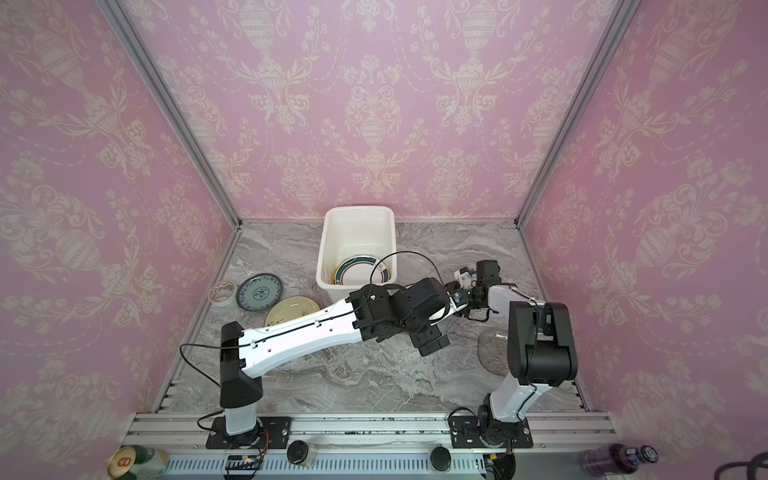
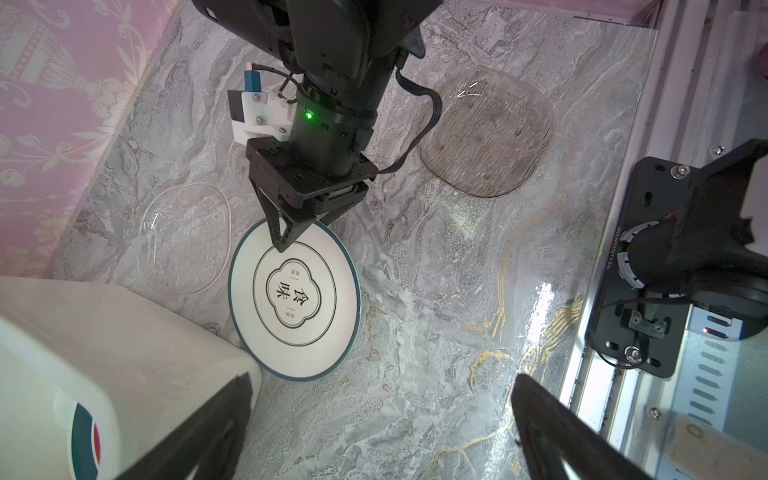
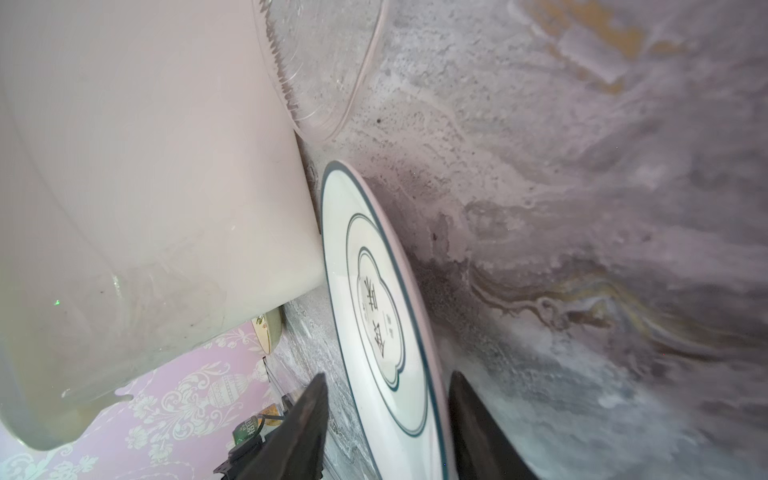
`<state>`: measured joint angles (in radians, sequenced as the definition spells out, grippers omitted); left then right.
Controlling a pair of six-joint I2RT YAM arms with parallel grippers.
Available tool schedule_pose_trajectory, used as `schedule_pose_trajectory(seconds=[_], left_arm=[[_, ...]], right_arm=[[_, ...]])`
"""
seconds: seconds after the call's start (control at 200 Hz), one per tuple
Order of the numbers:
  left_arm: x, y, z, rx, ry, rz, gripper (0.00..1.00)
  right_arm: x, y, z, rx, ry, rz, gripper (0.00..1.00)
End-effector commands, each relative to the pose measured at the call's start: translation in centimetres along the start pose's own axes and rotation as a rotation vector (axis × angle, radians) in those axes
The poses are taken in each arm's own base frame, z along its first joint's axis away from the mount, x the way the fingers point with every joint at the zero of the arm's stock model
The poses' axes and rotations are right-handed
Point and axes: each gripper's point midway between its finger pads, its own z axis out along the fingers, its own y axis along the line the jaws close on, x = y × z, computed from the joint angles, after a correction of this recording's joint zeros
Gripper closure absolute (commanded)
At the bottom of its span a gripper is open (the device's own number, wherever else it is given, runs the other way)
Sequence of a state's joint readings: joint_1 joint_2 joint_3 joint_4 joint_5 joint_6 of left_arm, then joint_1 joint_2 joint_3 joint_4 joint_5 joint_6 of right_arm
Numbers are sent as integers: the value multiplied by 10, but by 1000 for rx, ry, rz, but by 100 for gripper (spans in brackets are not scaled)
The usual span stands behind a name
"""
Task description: Place the plates into the plastic bin on the countertop
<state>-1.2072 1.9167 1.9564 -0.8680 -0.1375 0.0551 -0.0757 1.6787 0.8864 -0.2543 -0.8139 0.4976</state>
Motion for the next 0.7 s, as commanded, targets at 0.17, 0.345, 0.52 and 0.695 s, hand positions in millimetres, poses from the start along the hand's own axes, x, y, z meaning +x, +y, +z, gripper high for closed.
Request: schedule_pose_trajectory(seconds=[0.17, 0.345, 0.52, 0.695], left_arm=[[-12, 10, -22, -30, -59, -45, 1], [-10, 12, -25, -38, -63, -57, 1], [-10, 13, -27, -45, -65, -58, 1], [-14, 16, -30, -51, -81, -69, 1]], right_arm=[[12, 16, -2, -9, 36, -30, 54], [15, 15, 5, 7, 49, -30, 57], [16, 14, 13, 18, 55, -33, 61], [15, 16, 11, 30, 53, -43, 70]])
